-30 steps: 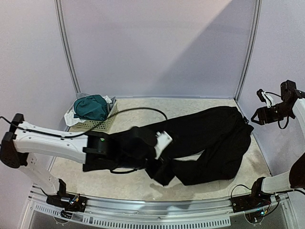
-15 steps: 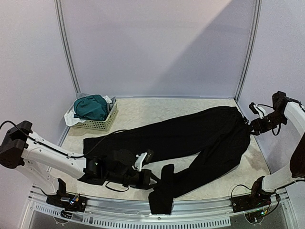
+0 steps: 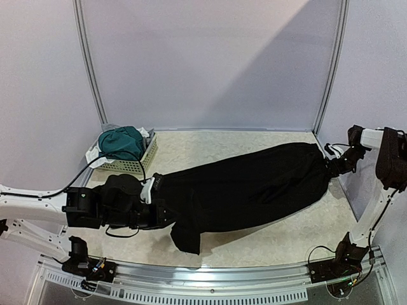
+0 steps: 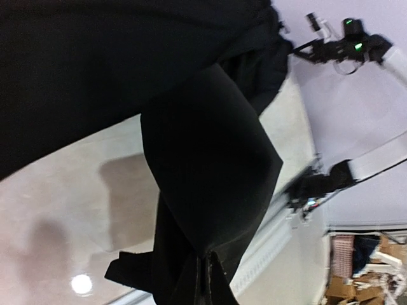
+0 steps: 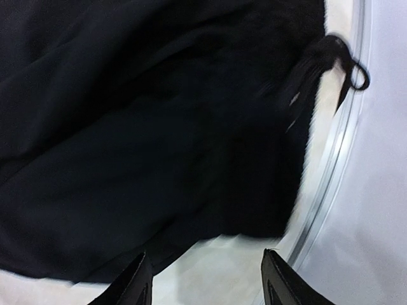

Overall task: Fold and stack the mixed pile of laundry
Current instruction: Adjust the flattened trousers at the center of the board.

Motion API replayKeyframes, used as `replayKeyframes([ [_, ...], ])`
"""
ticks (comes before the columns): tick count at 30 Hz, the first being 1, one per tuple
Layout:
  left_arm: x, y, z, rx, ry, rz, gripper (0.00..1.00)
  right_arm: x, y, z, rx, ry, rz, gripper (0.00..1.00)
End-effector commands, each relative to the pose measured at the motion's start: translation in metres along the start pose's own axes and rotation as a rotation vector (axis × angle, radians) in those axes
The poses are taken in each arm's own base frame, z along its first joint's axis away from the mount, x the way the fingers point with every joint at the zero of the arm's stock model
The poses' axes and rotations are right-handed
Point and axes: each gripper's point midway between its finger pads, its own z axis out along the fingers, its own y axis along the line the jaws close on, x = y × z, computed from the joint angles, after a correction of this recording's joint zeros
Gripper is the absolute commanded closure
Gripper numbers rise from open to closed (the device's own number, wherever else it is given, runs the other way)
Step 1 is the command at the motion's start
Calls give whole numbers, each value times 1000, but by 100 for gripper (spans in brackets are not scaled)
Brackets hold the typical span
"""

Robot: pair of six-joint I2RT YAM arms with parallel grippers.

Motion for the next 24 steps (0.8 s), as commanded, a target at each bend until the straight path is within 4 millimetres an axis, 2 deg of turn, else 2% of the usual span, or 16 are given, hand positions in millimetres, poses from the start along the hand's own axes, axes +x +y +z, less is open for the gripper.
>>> replayKeyframes([
  [1,9,46,4,-185,73,90,100,-15,-23,23,36,21,30,42],
  [7,22,32,17,-160,218,186,91,-5,-25,34,37,62,43,44],
  [11,24,19,18,-138,297,260,67,-15,-20,36,-8,33,78,42],
  [13,8,7,10,-143,292,310,59,-16,-18,42,-43,45,110,48],
  [15,-17,11,-5,-202,255,341,53,-11,-16,49,-57,67,127,67],
  [17,-46,32,-22,-311,205,325,49,0,-14,53,-57,100,135,82],
  [20,-79,88,-46,-526,147,264,49,22,-10,46,-53,134,144,99],
  [24,-97,149,-52,-686,132,210,50,52,-6,24,-33,153,140,100],
])
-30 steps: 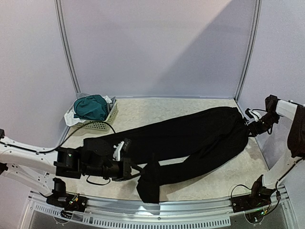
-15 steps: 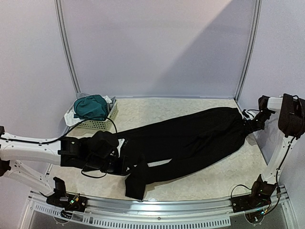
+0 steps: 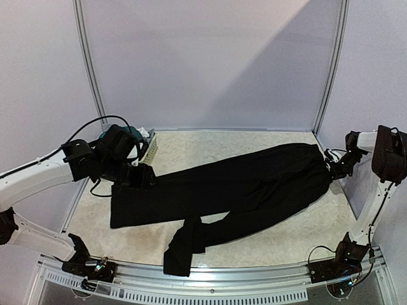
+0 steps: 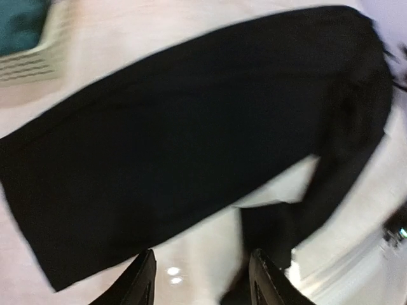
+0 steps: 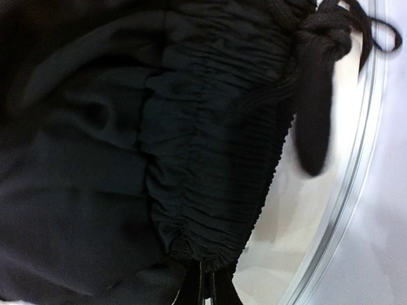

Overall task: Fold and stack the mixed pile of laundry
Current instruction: Adjust the flattened trousers at the center of the board.

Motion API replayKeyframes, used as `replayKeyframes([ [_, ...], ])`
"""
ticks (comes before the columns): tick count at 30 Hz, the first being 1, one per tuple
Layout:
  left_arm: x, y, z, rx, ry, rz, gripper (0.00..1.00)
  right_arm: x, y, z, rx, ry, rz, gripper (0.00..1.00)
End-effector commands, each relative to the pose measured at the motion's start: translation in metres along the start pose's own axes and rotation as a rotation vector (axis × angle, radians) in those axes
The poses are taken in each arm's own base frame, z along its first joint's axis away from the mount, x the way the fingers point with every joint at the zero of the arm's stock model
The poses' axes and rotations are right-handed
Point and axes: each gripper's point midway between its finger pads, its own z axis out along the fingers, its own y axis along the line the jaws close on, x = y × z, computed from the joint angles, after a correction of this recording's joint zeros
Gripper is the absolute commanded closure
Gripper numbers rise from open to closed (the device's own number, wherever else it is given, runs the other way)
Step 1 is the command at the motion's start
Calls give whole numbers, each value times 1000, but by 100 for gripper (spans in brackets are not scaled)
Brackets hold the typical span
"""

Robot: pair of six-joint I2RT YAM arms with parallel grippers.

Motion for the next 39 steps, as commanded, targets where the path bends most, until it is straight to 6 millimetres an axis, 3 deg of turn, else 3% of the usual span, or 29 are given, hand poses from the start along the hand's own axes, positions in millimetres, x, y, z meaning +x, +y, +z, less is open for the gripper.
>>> replayKeyframes([
  [1,25,85,24,-268,124,16,51,53,7,-22,3,83,15,100],
  [6,24,111,56,-354,184,78,52,85,14,-49,10,96,6,100],
  [10,24,114,71,-356,231,120,53,101,12,-65,50,98,-14,100],
  [14,14,100,66,-287,212,170,52,119,7,-68,72,132,-22,100],
  [20,4,68,39,-144,164,226,50,147,9,-76,49,193,-31,98],
  [22,1,61,35,-120,170,247,50,149,16,-86,35,188,-65,78],
  [23,-1,62,34,-129,171,252,50,145,18,-93,32,171,-72,66],
  [25,-9,56,36,-121,167,271,50,129,22,-114,27,95,-88,52],
  [27,-23,48,39,-110,144,287,50,102,25,-139,17,-3,-99,46],
  [30,-46,20,51,-55,108,315,50,68,33,-155,-9,-72,-130,44],
  [33,-64,-9,72,0,104,324,50,32,45,-152,-34,-109,-173,43],
  [39,-86,-35,123,12,138,322,54,-39,86,-123,-77,-133,-266,47],
])
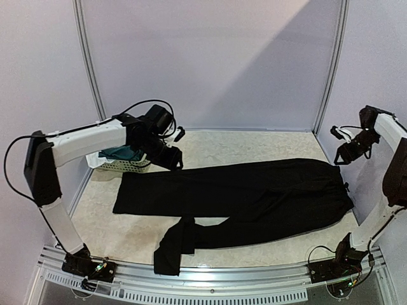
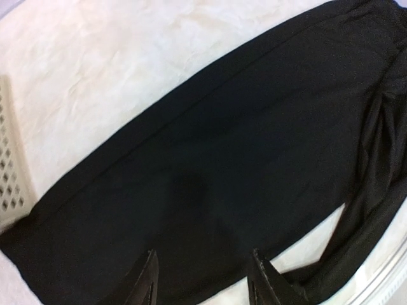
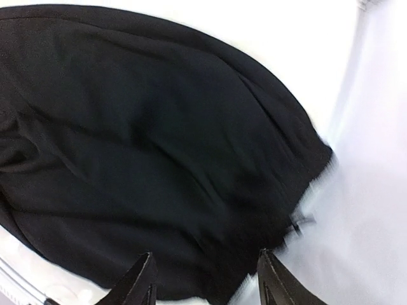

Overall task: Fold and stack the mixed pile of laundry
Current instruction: Adjust the flattened trousers at the center of the board.

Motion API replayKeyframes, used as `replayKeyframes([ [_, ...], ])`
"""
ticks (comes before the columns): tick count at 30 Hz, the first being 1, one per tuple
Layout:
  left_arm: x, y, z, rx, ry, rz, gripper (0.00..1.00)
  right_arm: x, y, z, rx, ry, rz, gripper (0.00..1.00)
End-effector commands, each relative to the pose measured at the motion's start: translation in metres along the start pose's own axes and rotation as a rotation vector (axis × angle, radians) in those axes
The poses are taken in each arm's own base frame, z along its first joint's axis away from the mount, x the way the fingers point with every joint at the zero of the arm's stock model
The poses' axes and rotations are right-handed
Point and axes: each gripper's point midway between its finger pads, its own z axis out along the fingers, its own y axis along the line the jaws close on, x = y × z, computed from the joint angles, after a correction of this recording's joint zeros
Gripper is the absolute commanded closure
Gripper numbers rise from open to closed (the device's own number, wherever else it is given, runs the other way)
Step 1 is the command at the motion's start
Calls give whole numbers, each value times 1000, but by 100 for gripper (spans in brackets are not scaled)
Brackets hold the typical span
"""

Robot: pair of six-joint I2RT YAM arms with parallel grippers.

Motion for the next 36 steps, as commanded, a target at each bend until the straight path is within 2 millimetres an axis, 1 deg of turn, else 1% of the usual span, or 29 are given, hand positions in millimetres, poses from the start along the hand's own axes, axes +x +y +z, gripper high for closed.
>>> replayKeyframes([
  [1,-18,-29,25,67,11,14,54,-49,23,33,-77,-21,-20,47],
  [2,-20,-43,26,97,10,33,54,-58,26,41,-91,-16,-29,48],
  [3,-20,-62,25,133,8,69,54,-66,30,46,-103,-17,-41,49],
  [4,-15,-83,24,176,11,124,54,-71,34,58,-123,2,-44,50],
  [5,-6,-107,22,219,19,197,54,-76,37,65,-134,12,-52,50],
  [6,10,-136,18,265,36,284,54,-81,43,71,-143,15,-64,50],
  [8,47,-175,9,346,83,423,53,-84,49,84,-158,28,-75,50],
  [9,64,-189,4,372,98,480,53,-85,53,89,-164,32,-81,50],
  [11,95,-211,-3,396,108,572,50,-84,56,95,-179,34,-82,50],
  [12,107,-217,-2,391,109,603,49,-83,57,97,-183,36,-79,50],
  [15,122,-240,3,397,94,674,47,-77,59,104,-191,47,-76,50],
  [18,124,-256,21,356,69,792,47,-70,62,107,-197,57,-75,49],
  [19,126,-258,36,320,86,829,47,-68,63,107,-201,59,-73,49],
  [20,126,-259,45,288,95,869,47,-66,65,106,-206,64,-71,49],
  [23,126,-268,63,257,105,960,46,-61,70,101,-215,64,-71,49],
  [24,123,-266,69,227,101,975,46,-61,71,97,-214,59,-73,49],
  [27,124,-264,85,205,126,1003,46,-55,77,90,-224,55,-76,49],
  [30,129,-264,94,218,149,992,50,-40,88,85,-249,69,-83,49],
  [31,130,-264,96,220,154,988,53,-35,90,83,-245,69,-96,49],
  [32,132,-264,98,224,161,982,58,-29,91,84,-240,78,-102,49],
  [33,134,-264,98,225,166,978,66,-24,91,84,-229,81,-113,49],
  [34,135,-264,98,225,169,973,77,-19,92,85,-223,86,-119,49],
  [35,135,-264,97,225,169,965,87,-16,92,84,-215,86,-128,49],
  [36,138,-268,92,250,175,961,94,-12,93,84,-216,92,-131,49],
])
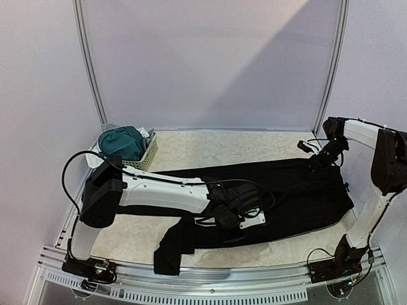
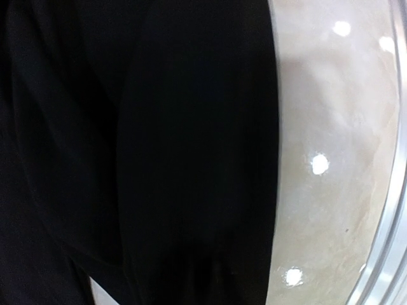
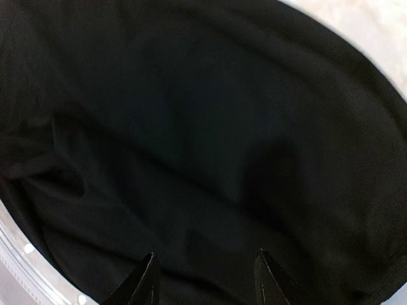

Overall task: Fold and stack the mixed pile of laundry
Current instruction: Adjust the flattened trousers at the center of the board.

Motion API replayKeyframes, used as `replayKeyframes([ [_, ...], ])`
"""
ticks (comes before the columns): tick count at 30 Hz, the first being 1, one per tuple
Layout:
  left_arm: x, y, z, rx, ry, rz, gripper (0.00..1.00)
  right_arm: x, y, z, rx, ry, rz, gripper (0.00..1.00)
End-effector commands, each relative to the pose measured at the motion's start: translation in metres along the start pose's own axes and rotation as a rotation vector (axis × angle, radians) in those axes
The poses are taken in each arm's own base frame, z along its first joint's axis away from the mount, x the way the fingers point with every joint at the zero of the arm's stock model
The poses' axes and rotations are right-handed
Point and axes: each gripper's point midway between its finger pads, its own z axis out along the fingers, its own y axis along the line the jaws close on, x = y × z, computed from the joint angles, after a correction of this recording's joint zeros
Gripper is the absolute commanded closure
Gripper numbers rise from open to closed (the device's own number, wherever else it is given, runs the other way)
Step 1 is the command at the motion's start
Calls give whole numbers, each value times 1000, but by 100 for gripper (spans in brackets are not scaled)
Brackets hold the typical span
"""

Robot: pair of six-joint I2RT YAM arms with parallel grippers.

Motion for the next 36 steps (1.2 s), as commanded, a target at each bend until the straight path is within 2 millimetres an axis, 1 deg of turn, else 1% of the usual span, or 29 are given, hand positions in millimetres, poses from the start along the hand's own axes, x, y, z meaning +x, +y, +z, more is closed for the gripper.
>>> replayKeyframes([
  [1,-8,-14,-12,41,-18,10,99,14,6,0,15,7,-35,49],
  [4,-14,-32,-32,85,-49,15,100,19,11,2,-2,4,-33,49],
  [7,-17,-62,-51,172,-62,33,100,22,14,5,-10,5,-31,49],
  [10,-15,-93,-62,254,-52,58,100,26,13,10,-8,13,-37,49],
  [12,-15,-106,-66,295,-53,57,100,30,12,14,-6,26,-40,49],
  [16,-28,-117,-75,353,-92,28,100,37,7,26,1,54,-38,49],
  [19,-37,-120,-81,377,-116,14,100,41,8,32,-6,65,-33,49],
  [23,-32,-123,-76,393,-81,14,99,48,12,29,-10,81,-40,49],
  [24,-30,-126,-76,416,-73,15,97,49,14,26,-12,81,-47,49],
  [25,-28,-131,-79,446,-67,14,93,50,18,22,-19,82,-50,49],
  [27,-30,-135,-87,478,-71,23,82,46,24,8,-20,52,-69,48],
  [28,-33,-131,-93,470,-88,22,75,42,27,0,-15,30,-79,47],
  [30,-41,-111,-107,437,-138,-1,67,32,29,-15,1,-9,-94,45],
  [32,-47,-76,-123,413,-194,-65,63,18,26,-29,22,-45,-104,44],
  [33,-48,-55,-128,388,-213,-118,61,12,23,-32,25,-53,-101,44],
  [34,-47,-28,-131,349,-234,-183,59,6,21,-35,30,-63,-100,44],
  [36,-37,32,-127,226,-246,-347,59,-6,12,-32,33,-74,-77,44],
])
